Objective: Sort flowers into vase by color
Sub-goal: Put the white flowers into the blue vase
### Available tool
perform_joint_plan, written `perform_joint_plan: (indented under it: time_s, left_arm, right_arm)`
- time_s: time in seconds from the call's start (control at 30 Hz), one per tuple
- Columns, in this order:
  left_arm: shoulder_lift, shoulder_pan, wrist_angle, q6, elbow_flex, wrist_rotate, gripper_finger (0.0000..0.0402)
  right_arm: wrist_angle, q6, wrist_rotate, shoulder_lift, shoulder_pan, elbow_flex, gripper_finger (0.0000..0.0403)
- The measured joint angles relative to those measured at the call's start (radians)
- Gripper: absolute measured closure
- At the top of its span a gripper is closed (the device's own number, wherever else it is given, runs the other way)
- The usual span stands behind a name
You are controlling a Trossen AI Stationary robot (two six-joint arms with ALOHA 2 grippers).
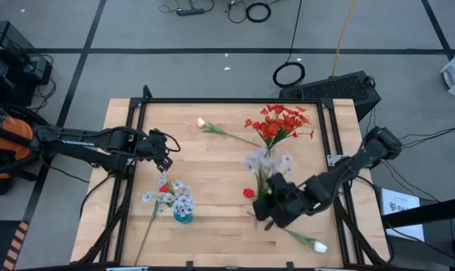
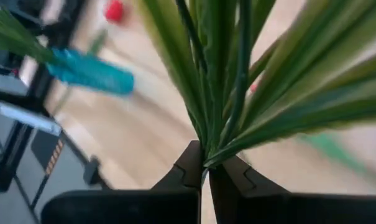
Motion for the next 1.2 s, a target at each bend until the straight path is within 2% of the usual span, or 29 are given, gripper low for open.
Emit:
perform_joint_plan:
  time_s: [0.07, 0.17, 0.37, 0.63, 0.93, 1.2]
  left_arm:
    - [0.000, 0.000, 0.000, 0.000, 0.000, 0.000, 0.0261]
    - [0.000, 0.000, 0.000, 0.000, 0.000, 0.000, 0.0261]
    - [0.000, 0.000, 0.018, -0.007, 0.000, 0.000, 0.0261]
    - [0.000, 0.000, 0.022, -0.002, 0.000, 0.000, 0.0261]
    - [0.000, 0.000, 0.021, -0.001, 0.000, 0.014, 0.0261]
    - [0.000, 0.000, 0.021, 0.000, 0.000, 0.029, 0.0261]
  right_arm:
    - [0.049, -0.096, 0.019, 0.010, -0.034, 0.000, 0.0399]
    - [0.210, -0.355, 0.020, 0.038, -0.084, 0.000, 0.0401]
    - [0.647, -0.833, -0.007, 0.113, -0.183, 0.000, 0.0402]
    - [1.058, -1.262, -0.040, 0.185, -0.209, 0.000, 0.0402]
    - [1.332, -1.320, -0.155, 0.325, -0.205, 0.000, 0.0403]
    - [1.473, -1.435, -0.169, 0.425, -0.184, 0.002, 0.0403]
